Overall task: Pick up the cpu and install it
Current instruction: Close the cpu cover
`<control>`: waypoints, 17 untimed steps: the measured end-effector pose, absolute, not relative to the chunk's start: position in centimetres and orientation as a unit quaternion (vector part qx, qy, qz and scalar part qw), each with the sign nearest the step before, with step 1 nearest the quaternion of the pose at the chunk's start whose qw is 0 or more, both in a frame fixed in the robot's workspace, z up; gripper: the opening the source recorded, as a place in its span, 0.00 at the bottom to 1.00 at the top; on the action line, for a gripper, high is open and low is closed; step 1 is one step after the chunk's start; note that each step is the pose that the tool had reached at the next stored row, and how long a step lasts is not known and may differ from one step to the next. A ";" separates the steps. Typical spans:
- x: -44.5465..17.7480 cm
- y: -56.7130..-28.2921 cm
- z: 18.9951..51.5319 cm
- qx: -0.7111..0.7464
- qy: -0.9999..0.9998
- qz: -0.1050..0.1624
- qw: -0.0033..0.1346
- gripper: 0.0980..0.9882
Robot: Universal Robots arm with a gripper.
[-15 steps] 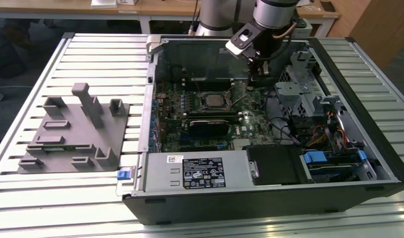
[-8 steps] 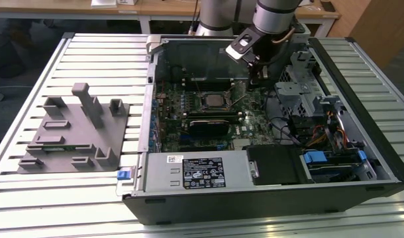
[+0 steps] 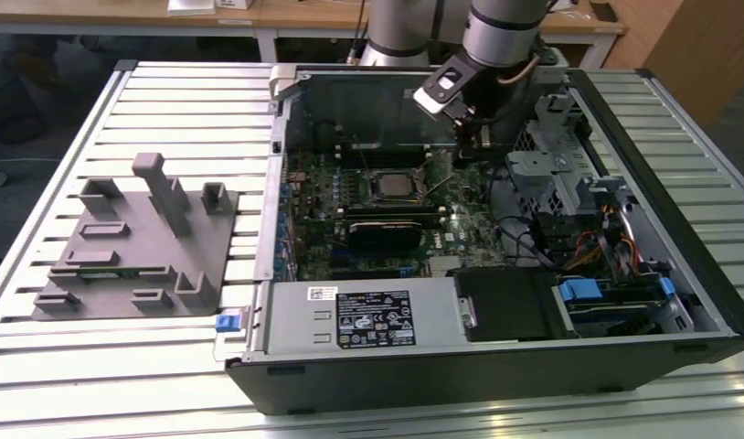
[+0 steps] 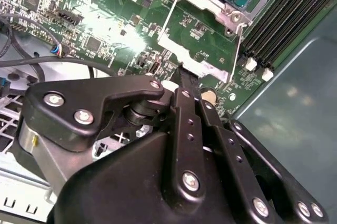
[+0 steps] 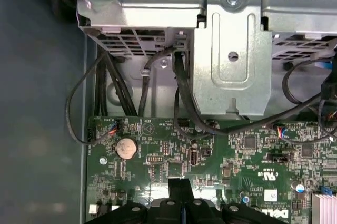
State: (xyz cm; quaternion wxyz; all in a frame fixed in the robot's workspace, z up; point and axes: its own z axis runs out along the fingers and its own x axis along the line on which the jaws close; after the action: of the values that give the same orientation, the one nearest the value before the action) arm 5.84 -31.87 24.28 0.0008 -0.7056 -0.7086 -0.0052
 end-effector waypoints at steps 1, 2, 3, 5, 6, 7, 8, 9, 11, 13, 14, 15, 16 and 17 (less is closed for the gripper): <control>5.7 -31.9 24.3 -0.706 -0.709 -0.005 0.001 0.01; 5.6 -31.9 24.3 -0.706 -0.709 -0.005 0.001 0.01; 5.5 -31.9 24.3 -0.706 -0.709 -0.005 0.001 0.01; 5.2 -31.9 24.3 -0.706 -0.709 -0.005 0.001 0.01; 5.1 -31.9 24.3 -0.706 -0.709 -0.005 0.001 0.01; 5.0 -31.9 24.3 -0.706 -0.709 -0.005 0.001 0.01; 4.8 -31.9 24.3 -0.706 -0.709 -0.005 0.001 0.01; 4.7 -31.9 24.4 -0.706 -0.709 -0.005 0.001 0.01; 4.4 -31.9 24.4 -0.706 -0.709 -0.005 0.001 0.01; 4.0 -31.9 24.4 -0.706 -0.709 -0.005 0.001 0.01; 3.9 -31.9 24.4 -0.706 -0.709 -0.005 0.001 0.01; 3.8 -31.9 24.4 -0.706 -0.709 -0.005 0.001 0.01; 3.7 -31.9 24.4 -0.706 -0.709 -0.006 0.001 0.01; 3.7 -31.9 24.4 -0.706 -0.709 -0.006 0.001 0.01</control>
State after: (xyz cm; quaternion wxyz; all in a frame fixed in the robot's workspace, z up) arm 3.66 -31.87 24.42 0.0010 -0.7056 -0.7086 -0.0055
